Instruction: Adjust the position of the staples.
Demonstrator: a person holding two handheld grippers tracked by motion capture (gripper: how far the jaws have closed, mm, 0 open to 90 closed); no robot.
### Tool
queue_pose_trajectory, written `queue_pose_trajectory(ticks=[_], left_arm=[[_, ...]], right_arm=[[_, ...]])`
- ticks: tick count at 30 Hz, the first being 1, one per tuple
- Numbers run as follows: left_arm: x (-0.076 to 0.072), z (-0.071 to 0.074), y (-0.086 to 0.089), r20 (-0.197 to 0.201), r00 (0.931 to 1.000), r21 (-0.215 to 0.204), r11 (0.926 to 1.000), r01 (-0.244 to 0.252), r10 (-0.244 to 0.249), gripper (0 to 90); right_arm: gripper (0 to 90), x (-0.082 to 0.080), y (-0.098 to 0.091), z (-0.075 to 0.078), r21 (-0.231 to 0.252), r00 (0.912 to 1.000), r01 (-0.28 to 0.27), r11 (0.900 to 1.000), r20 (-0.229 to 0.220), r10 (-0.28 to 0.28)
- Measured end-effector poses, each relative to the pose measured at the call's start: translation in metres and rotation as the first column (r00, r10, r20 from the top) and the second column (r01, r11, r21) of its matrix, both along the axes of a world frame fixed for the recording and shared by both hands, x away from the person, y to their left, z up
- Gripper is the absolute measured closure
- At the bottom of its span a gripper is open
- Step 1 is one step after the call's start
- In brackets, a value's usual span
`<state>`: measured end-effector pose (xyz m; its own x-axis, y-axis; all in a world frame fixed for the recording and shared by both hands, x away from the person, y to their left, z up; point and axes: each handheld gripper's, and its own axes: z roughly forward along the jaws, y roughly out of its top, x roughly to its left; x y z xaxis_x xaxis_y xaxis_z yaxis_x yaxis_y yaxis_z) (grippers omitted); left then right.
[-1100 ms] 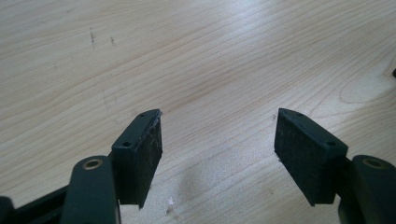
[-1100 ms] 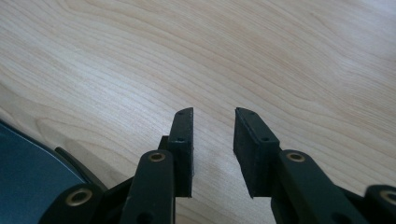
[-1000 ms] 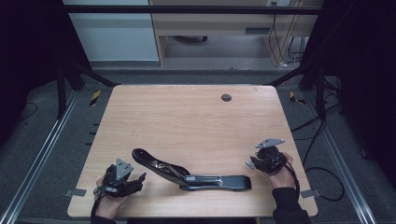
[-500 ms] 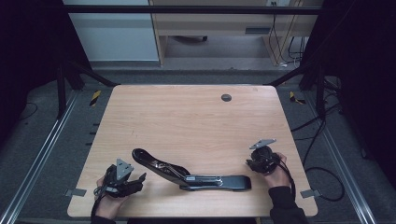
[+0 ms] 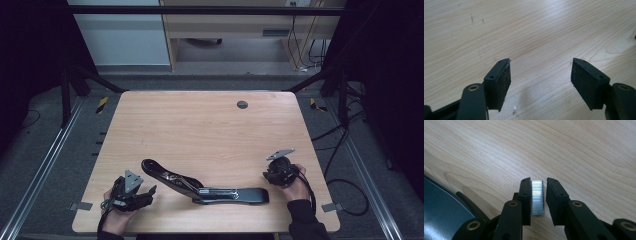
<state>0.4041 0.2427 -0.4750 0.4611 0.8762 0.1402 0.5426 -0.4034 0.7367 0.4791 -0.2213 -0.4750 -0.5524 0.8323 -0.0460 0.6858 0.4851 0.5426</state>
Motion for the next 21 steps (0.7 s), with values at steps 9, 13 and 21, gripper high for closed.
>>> queue_pose_trajectory(ticks=[9,13,21], left_arm=[[0.0,0.0,0.0,0.0,1.0,0.002,1.0,0.001,-0.001,31.6],[0.0,0.0,0.0,0.0,1.0,0.001,1.0,0.001,-0.001,31.7],[-0.002,0.001,0.0,0.004,1.0,0.0,1.0,0.003,-0.003,31.7]], right_arm=[[78.0,0.001,-0.002,0.0,0.003,0.9998,-0.005,1.0,-0.019,0.005],[78.1,-0.003,-0.006,0.005,0.035,0.9999,-0.003,0.9994,-0.016,0.003],[78.0,-0.02,-0.032,0.01,0.03,0.998,-0.062,0.9976,0.007,0.062]])
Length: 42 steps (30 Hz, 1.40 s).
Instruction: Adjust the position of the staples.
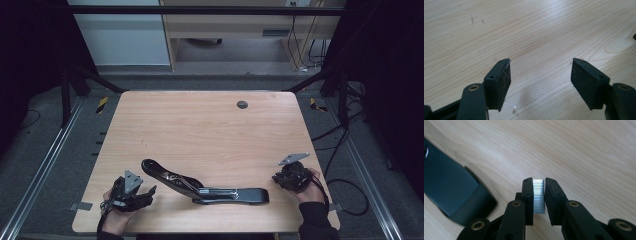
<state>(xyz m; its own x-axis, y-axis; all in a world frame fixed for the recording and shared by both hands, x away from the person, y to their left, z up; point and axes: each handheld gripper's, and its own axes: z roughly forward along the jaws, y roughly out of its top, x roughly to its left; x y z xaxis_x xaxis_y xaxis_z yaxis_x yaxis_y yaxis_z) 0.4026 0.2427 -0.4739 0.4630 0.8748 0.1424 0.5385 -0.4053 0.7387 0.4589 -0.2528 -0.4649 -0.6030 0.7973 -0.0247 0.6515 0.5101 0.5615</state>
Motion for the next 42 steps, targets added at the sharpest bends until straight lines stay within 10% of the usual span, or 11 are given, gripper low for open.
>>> queue_pose_trajectory(ticks=[42], left_arm=[[-0.001,0.0,0.0,-0.006,1.0,0.003,1.0,0.001,-0.001,31.8]], right_arm=[[76.3,-0.011,-0.014,-0.012,-0.017,0.9983,0.021,0.9996,-0.053,-0.022]])
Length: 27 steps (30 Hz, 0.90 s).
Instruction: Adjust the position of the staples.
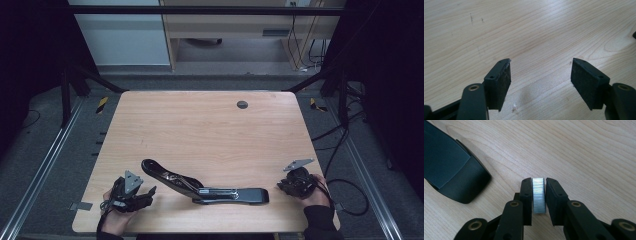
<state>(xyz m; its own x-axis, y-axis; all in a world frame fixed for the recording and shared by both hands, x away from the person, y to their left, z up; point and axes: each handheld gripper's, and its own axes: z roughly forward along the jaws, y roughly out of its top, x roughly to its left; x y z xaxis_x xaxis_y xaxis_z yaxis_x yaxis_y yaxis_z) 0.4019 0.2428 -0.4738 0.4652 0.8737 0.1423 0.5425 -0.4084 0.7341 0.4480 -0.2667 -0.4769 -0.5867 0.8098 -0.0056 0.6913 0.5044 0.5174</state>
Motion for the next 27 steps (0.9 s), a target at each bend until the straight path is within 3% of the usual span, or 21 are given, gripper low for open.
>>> queue_pose_trajectory(ticks=[9,14,27], left_arm=[[0.0,0.0,0.0,0.0,1.0,0.001,1.0,0.0,0.0,31.8],[0.0,0.0,0.001,-0.002,1.0,0.0,1.0,-0.001,0.001,31.8],[0.0,0.0,0.003,-0.006,1.0,-0.009,1.0,0.003,-0.003,31.8]], right_arm=[[77.8,0.001,0.0,-0.001,-0.002,0.9999,0.003,1.0,-0.01,-0.003],[77.8,0.0,0.0,0.004,0.008,1.0,-0.002,1.0,0.006,0.002],[77.8,-0.002,0.001,0.021,0.025,0.9949,-0.081,0.9964,0.063,0.079]])
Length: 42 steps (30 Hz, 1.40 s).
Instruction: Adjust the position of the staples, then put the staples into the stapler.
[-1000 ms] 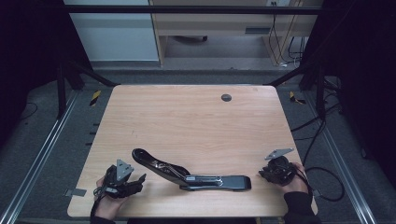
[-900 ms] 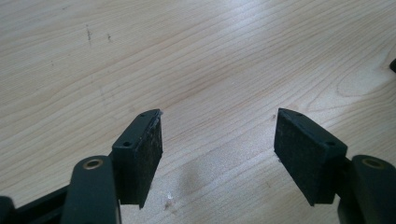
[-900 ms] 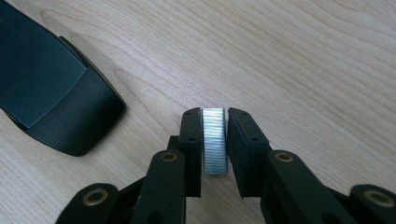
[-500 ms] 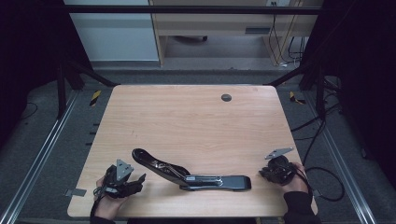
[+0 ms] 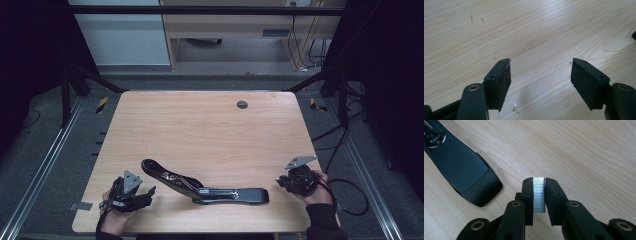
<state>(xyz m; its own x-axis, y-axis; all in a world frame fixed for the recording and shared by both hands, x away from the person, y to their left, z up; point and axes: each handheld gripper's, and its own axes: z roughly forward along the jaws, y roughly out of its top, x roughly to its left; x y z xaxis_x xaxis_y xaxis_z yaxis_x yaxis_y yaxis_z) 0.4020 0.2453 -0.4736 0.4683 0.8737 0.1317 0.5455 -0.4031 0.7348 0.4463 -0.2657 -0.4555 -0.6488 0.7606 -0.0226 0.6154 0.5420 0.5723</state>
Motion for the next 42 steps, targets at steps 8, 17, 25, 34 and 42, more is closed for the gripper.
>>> queue_pose_trajectory(ticks=[8,17,25,34,42], left_arm=[[0.001,0.0,0.0,0.0,1.0,0.003,1.0,0.002,-0.002,31.8],[0.001,0.0,-0.001,0.0,1.0,0.005,1.0,0.002,-0.002,31.7],[0.002,-0.001,-0.001,-0.005,1.0,0.006,1.0,0.003,-0.003,31.8],[0.002,-0.001,-0.002,-0.004,1.0,0.013,0.9999,-0.001,0.001,31.7],[0.002,-0.001,-0.002,-0.006,1.0,0.016,0.9999,0.0,0.0,31.7]], right_arm=[[77.8,-0.002,0.005,0.013,0.016,0.9985,-0.041,0.999,0.036,0.041],[77.9,-0.002,0.018,0.023,0.011,0.9939,-0.097,0.9952,0.053,0.096],[77.9,-0.003,0.024,0.03,0.02,0.9866,-0.15,0.9884,0.067,0.149],[77.9,-0.005,0.041,0.044,0.039,0.9623,-0.258,0.9655,0.1,0.253],[77.8,-0.004,0.061,0.055,0.051,0.938,-0.336,0.9405,0.109,0.329]])
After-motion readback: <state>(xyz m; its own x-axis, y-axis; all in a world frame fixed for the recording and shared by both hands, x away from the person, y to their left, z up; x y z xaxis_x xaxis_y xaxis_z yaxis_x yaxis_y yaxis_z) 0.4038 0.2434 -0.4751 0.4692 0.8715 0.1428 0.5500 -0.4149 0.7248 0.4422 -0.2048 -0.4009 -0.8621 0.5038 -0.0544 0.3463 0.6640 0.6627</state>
